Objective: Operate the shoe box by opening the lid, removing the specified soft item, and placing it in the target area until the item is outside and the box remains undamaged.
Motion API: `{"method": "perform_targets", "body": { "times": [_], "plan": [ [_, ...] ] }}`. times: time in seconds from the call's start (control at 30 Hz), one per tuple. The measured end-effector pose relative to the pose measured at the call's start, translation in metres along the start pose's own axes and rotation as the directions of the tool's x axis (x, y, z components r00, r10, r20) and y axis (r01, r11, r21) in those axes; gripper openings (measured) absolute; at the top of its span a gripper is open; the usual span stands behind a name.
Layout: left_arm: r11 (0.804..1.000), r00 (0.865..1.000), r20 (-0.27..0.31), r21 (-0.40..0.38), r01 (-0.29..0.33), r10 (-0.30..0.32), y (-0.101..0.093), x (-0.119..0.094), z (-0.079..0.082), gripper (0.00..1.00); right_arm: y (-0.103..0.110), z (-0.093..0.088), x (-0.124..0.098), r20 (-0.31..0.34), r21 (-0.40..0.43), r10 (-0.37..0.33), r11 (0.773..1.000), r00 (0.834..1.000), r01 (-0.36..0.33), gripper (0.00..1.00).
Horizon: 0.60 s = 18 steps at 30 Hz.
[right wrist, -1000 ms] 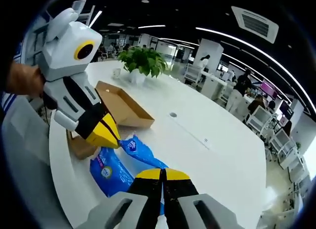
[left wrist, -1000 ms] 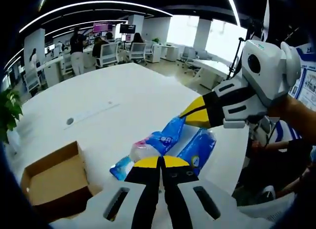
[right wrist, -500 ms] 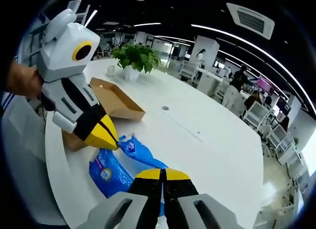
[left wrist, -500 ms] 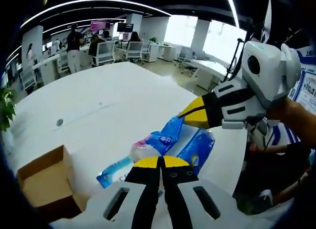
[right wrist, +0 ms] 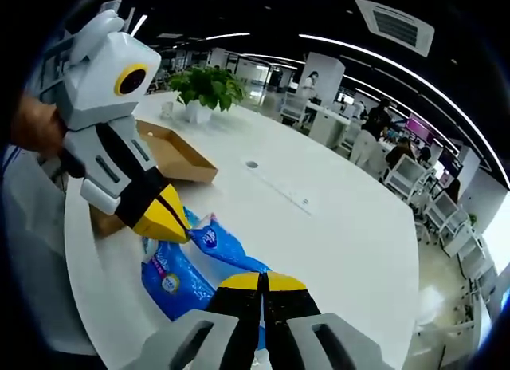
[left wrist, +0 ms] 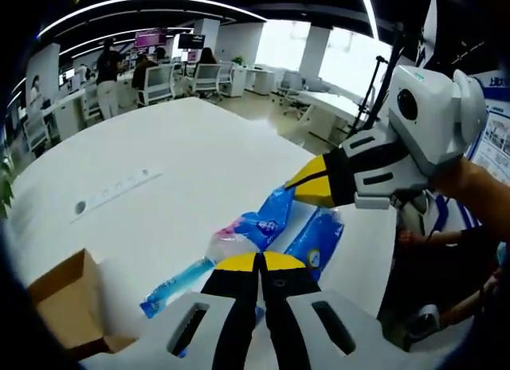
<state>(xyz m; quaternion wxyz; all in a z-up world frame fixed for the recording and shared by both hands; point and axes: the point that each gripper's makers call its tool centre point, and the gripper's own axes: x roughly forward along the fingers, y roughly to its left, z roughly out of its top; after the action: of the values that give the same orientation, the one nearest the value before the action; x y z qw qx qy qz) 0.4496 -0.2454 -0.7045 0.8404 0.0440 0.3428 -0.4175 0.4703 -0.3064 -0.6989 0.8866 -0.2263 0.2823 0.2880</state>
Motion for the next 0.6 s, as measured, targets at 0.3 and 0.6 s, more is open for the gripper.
{"method": "perform_targets", "body": {
  "times": [0.3,0.6],
  "plan": [
    [0.999,0.999,-0.015,-0.005,0.038,-0.038,-0.007,0.022,0.0,0.0,-0.015,-0.015,0.004,-0.038,0.0,-0.026,1.0,0.999,0.026,0.0],
    [0.997,0.997,-0.037,-0.023,0.069,-0.07,-0.012,0.047,-0.007,0.0,-0.024,-0.035,0.011,-0.076,0.01,-0.047,0.999,0.996,0.048,0.0]
  ]
}}
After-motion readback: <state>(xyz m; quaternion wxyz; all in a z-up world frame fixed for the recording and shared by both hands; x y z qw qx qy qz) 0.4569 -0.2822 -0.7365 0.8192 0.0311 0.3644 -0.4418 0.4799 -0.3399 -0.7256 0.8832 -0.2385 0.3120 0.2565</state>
